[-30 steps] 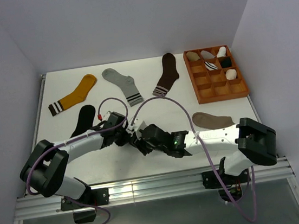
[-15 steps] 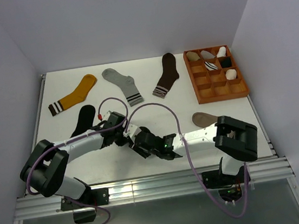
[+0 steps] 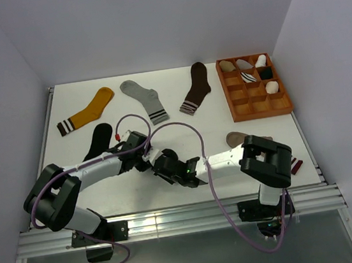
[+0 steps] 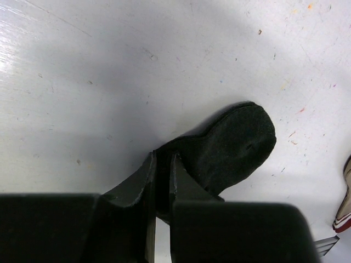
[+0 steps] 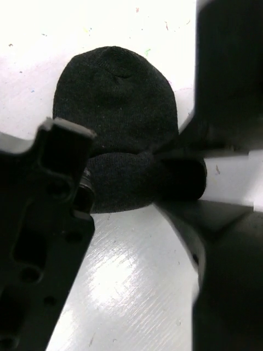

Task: Roll the socks
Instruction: Roll the sock at the center of the board.

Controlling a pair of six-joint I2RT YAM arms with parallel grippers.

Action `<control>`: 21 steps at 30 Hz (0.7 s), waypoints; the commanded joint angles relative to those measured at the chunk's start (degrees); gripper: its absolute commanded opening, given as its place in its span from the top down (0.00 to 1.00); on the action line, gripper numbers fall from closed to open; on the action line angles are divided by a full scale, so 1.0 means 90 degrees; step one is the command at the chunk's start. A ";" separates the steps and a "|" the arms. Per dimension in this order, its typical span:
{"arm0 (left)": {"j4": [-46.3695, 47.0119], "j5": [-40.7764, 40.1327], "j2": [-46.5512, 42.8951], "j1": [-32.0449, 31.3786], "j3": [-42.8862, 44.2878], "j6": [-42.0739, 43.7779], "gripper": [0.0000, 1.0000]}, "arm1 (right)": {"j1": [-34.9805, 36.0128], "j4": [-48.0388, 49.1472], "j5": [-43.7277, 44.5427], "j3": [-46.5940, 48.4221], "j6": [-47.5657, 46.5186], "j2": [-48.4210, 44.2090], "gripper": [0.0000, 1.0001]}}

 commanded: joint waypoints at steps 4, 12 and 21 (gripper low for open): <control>-0.0566 -0.0104 -0.0121 -0.0056 -0.0127 0.0078 0.81 | -0.0100 -0.0339 -0.0517 0.0025 0.0217 0.0124 0.94; -0.0810 -0.0700 -0.1126 0.0003 -0.0224 -0.0303 0.30 | -0.0754 -0.0748 -0.2263 0.0044 0.0441 -0.0121 1.00; -0.0791 -0.0613 -0.1743 0.0062 -0.0556 -0.0528 0.23 | -0.2111 -0.1012 -0.5310 0.0405 0.0822 0.0376 1.00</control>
